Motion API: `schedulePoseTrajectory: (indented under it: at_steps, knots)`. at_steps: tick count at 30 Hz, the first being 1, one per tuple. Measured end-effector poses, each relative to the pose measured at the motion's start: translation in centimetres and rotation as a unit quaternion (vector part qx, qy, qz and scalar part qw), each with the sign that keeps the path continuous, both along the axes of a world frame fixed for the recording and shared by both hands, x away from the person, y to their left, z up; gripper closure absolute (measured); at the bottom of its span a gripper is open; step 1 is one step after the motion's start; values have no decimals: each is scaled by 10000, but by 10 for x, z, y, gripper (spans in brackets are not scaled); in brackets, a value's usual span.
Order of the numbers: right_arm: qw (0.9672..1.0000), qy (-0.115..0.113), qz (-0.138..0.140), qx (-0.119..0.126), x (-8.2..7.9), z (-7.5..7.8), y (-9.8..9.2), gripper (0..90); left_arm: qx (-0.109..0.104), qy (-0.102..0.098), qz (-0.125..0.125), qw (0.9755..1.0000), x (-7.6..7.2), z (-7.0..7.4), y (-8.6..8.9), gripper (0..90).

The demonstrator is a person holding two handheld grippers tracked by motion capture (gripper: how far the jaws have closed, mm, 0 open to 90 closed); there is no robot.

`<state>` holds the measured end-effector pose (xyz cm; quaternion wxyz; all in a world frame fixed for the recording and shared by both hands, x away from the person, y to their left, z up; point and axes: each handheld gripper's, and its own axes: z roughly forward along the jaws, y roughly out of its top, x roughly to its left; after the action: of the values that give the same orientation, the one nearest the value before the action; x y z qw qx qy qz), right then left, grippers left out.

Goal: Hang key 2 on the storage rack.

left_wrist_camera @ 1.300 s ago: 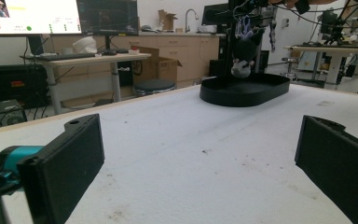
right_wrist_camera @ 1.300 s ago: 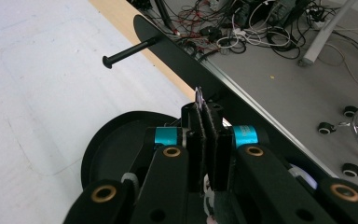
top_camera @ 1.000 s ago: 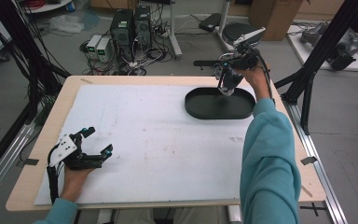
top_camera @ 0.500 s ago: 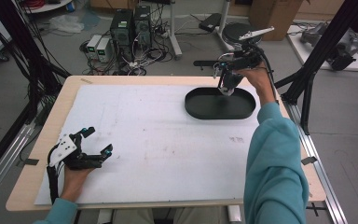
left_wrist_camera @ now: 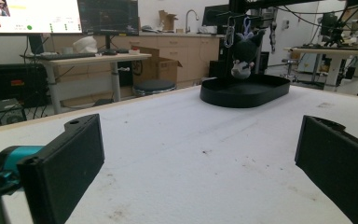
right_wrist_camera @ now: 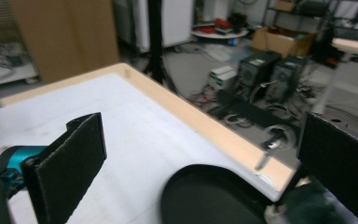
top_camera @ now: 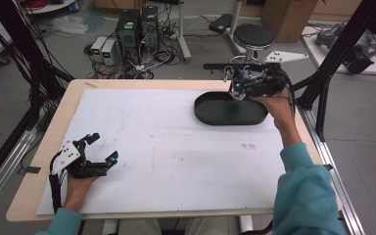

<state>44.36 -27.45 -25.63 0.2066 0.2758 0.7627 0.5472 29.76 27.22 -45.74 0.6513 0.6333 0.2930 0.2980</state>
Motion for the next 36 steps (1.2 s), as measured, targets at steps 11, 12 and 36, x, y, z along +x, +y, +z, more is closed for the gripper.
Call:
schedulePoseTrajectory:
  at_steps: [11, 12, 36]
  knots:
    - [9989, -316, 28, 332, -80, -68, -13, 6, 7, 2, 4, 10000, 0, 0, 0, 17]
    - [9985, -318, -7, 455, -87, -76, -15, 6, -2, 9, 20, 10000, 0, 0, 0, 17]
    - [9911, -602, -734, 932, -134, -195, -34, 6, 51, -9, 19, 10000, -1, 0, 0, 17]
